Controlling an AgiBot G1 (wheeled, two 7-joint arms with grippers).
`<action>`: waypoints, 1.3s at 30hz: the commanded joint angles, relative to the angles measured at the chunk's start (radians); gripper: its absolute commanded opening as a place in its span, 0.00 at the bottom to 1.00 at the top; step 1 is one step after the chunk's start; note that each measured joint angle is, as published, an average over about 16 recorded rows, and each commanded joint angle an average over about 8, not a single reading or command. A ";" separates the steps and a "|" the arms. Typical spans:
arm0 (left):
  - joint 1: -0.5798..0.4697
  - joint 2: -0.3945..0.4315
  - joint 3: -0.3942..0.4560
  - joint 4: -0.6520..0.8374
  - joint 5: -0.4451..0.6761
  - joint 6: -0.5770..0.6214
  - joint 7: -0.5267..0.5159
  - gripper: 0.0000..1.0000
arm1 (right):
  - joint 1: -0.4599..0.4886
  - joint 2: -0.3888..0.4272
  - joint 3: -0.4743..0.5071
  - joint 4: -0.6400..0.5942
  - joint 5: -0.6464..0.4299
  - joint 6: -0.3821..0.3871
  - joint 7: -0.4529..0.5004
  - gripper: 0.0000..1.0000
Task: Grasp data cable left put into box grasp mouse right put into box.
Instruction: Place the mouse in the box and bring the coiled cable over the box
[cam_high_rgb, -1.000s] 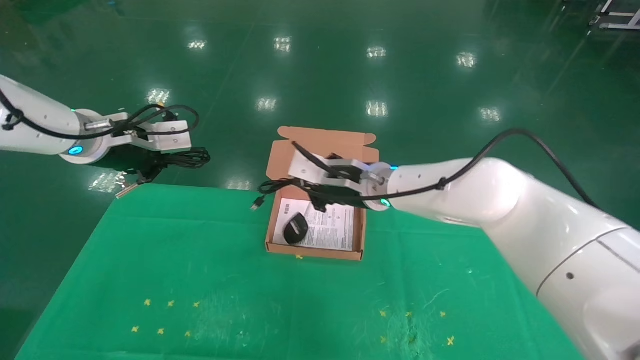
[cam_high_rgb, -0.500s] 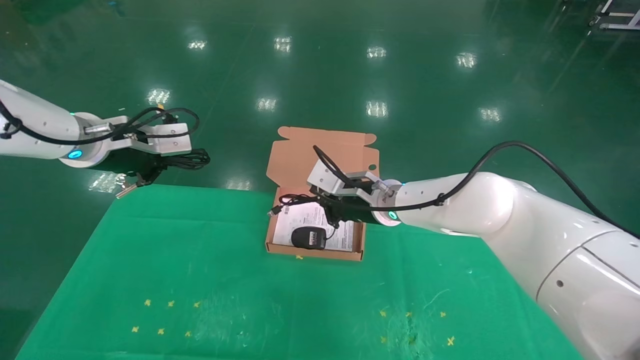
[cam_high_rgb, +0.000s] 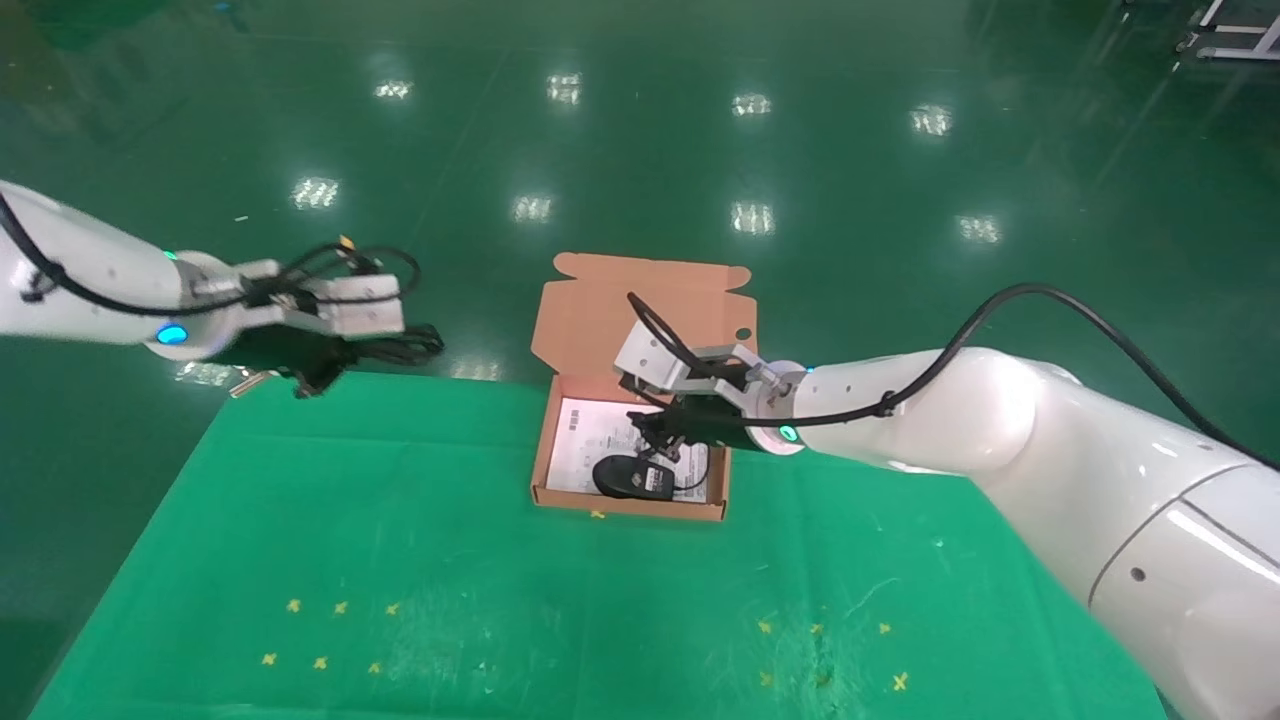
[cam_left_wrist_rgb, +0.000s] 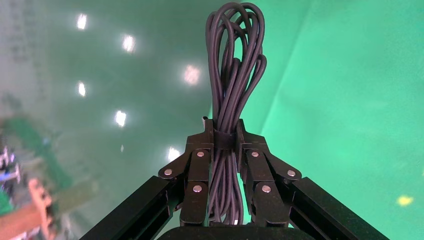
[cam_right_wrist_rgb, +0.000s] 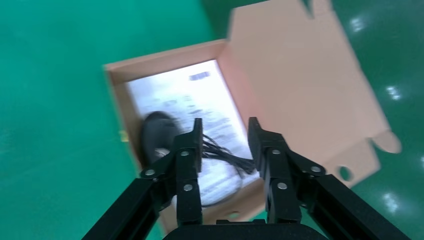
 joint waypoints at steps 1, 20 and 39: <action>0.017 0.005 -0.002 -0.003 -0.023 -0.008 0.017 0.00 | 0.008 0.009 0.000 0.008 -0.002 0.010 0.004 1.00; 0.116 0.286 -0.045 0.371 -0.271 -0.401 0.430 0.00 | 0.083 0.365 -0.020 0.393 -0.118 -0.006 0.158 1.00; 0.154 0.296 0.078 0.356 -0.552 -0.448 0.575 0.92 | 0.107 0.437 -0.064 0.562 -0.326 -0.025 0.422 1.00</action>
